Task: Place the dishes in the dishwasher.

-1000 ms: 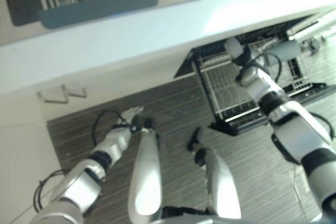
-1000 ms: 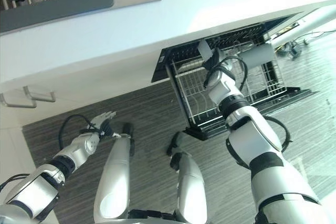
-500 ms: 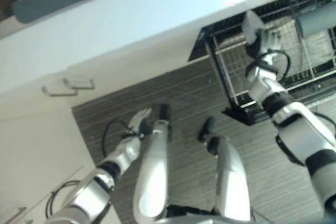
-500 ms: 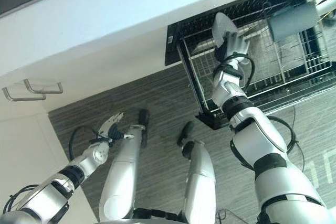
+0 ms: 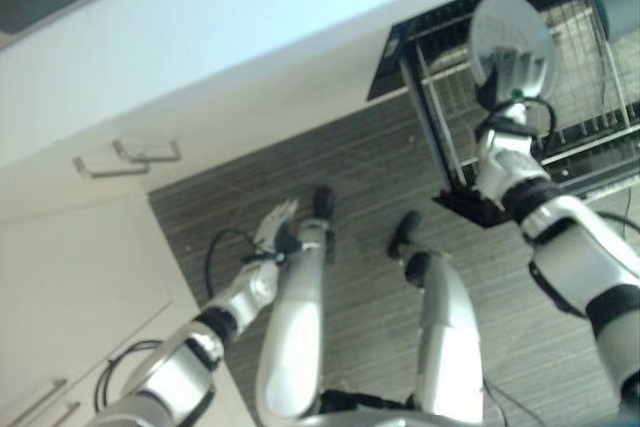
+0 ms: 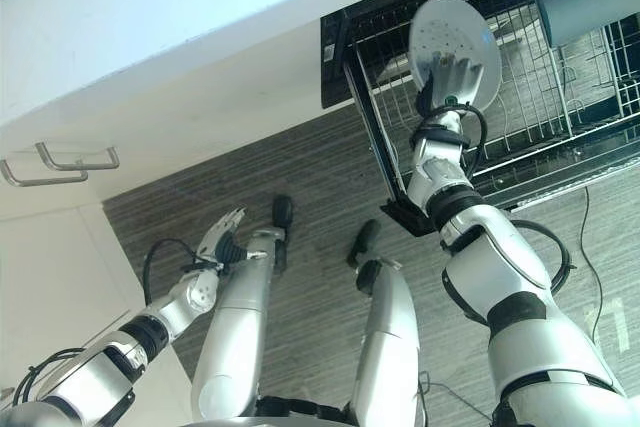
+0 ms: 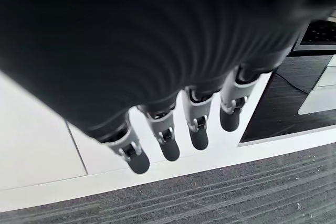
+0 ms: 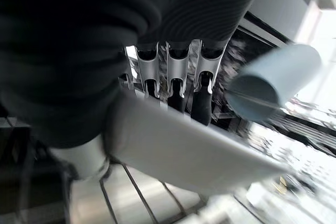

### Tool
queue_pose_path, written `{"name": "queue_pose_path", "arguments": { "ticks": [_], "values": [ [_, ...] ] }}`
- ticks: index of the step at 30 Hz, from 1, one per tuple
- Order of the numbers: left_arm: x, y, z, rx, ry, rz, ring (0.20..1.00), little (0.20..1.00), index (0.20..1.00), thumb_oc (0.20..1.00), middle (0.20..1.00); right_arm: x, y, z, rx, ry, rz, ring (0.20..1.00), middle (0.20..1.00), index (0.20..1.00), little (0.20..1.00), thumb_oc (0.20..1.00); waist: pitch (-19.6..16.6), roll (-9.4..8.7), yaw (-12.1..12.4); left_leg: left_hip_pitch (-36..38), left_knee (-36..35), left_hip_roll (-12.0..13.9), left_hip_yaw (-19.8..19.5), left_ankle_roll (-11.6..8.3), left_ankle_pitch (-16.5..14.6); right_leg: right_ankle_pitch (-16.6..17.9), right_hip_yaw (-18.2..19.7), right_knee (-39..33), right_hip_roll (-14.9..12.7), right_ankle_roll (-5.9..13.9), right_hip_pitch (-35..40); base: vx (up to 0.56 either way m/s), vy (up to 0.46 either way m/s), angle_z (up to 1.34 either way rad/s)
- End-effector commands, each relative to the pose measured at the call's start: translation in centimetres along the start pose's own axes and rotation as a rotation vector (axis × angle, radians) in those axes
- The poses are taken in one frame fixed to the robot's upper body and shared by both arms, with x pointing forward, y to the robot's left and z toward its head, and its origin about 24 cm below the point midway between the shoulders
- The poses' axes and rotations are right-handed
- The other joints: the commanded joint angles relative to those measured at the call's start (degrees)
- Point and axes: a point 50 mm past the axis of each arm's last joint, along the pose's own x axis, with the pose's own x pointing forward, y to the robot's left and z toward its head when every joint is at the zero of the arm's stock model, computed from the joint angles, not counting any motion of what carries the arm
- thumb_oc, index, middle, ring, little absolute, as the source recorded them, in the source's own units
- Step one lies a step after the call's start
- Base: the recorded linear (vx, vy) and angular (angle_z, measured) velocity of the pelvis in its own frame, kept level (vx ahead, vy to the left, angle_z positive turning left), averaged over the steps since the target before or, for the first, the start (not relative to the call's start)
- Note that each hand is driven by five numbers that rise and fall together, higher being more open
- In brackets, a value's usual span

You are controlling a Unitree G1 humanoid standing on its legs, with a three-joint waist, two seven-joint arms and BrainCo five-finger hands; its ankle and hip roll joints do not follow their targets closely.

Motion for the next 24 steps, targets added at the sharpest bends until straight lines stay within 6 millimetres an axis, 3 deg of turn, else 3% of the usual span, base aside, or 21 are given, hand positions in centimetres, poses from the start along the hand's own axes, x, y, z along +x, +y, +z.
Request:
{"name": "queue_pose_path", "arguments": {
  "ticks": [1, 4, 6, 7, 11, 15, 20, 23, 24],
  "values": [
    [-1.9, -2.4, 0.2, -0.067, 0.016, -0.049, 1.000, 1.000, 1.000, 1.000, 1.000, 0.3, 0.7, -2.9, 0.150, 0.102, 0.073, 1.000, 1.000, 1.000, 1.000, 1.000, -1.62, 4.59, -0.23, 3.96, -8.83, -1.67, 0.16, 1.26, -0.03, -6.45, -1.20, 7.56, 1.78, 0.75, 2.03, 0.00, 0.000, 0.00],
    [-1.9, -2.4, 0.4, -0.072, 0.048, -0.056, 1.000, 1.000, 1.000, 1.000, 1.000, -1.3, 2.5, -1.4, 0.625, 0.231, 0.187, 1.000, 1.000, 1.000, 1.000, 1.000, -1.62, 4.82, -1.00, 5.35, -9.87, -1.43, 1.14, 0.88, 0.37, -6.08, -0.46, 6.22, 2.16, 0.75, 2.87, -0.02, 0.055, -0.06],
    [-1.7, -2.5, 0.6, -0.073, 0.073, -0.068, 1.000, 1.000, 1.000, 1.000, 1.000, -2.2, 3.9, -0.7, 0.809, 0.282, 0.362, 1.000, 1.000, 1.000, 1.000, 1.000, -1.62, 5.19, -1.51, 7.22, -10.93, -1.38, 1.93, 0.65, 0.62, -6.08, 0.07, 5.21, 2.37, 0.57, 4.17, -0.02, 0.065, -0.22],
    [-1.6, -2.4, 0.5, -0.079, 0.094, -0.077, 1.000, 1.000, 1.000, 1.000, 1.000, -2.4, 3.8, 0.3, 0.975, 0.267, 0.395, 1.000, 1.000, 1.000, 1.000, 1.000, -1.62, 5.38, -1.73, 8.35, -11.25, -1.29, 2.27, 0.59, 0.86, -6.02, 0.49, 5.21, 2.49, 0.40, 4.74, 0.00, 0.024, -0.12],
    [-1.6, -2.1, -0.7, -0.054, 0.159, -0.110, 1.000, 1.000, 1.000, 1.000, 1.000, -1.3, 2.0, 1.6, 1.304, 0.244, 0.387, 1.000, 1.000, 1.000, 1.000, 1.000, -1.62, 5.28, -2.10, 12.06, -11.34, -0.95, 2.76, 0.58, 0.69, -6.48, 0.75, 5.61, 2.19, 0.35, 7.67, 0.01, -0.015, -0.09],
    [-2.4, -2.8, -1.6, -0.052, 0.223, -0.124, 1.000, 1.000, 1.000, 1.000, 1.000, -0.5, 0.3, 0.2, 1.543, 0.235, 0.280, 1.000, 1.000, 1.000, 1.000, 1.000, -1.62, 5.43, -3.05, 16.28, -12.69, -0.86, 3.59, 0.43, 0.71, -6.99, 1.16, 4.64, 2.27, 0.34, 11.16, 0.00, 0.000, 0.00],
    [-3.3, -3.3, -3.2, -0.036, 0.306, -0.139, 1.000, 1.000, 1.000, 1.000, 1.000, -0.4, -3.0, 0.1, 1.594, 0.068, 0.115, 1.000, 1.000, 1.000, 1.000, 1.000, -1.62, 5.17, -4.54, 20.49, -13.58, -0.73, 4.80, 0.41, 0.74, -6.94, 1.57, 3.75, 2.03, 0.44, 14.47, 0.02, -0.010, -0.09],
    [-4.2, -3.5, -4.2, -0.031, 0.350, -0.152, 1.000, 1.000, 1.000, 1.000, 1.000, -1.0, -6.3, -0.4, 1.632, -0.047, -0.005, 1.000, 1.000, 1.000, 1.000, 1.000, -1.62, 4.60, -6.07, 21.66, -13.22, -0.43, 5.42, 0.35, 0.49, -7.01, 2.41, 3.50, 2.33, 0.27, 15.21, 0.03, -0.042, -0.16],
    [-5.0, -3.7, -4.9, -0.034, 0.369, -0.148, 1.000, 1.000, 1.000, 1.000, 1.000, -2.0, -8.4, -1.0, 1.671, -0.141, -0.106, 1.000, 1.000, 1.000, 1.000, 1.000, -1.62, 4.08, -7.02, 22.00, -13.34, -0.05, 6.11, 0.32, 0.56, -6.86, 2.76, 2.95, 2.57, 0.14, 15.37, 0.01, -0.028, -0.22]
  ]
}}
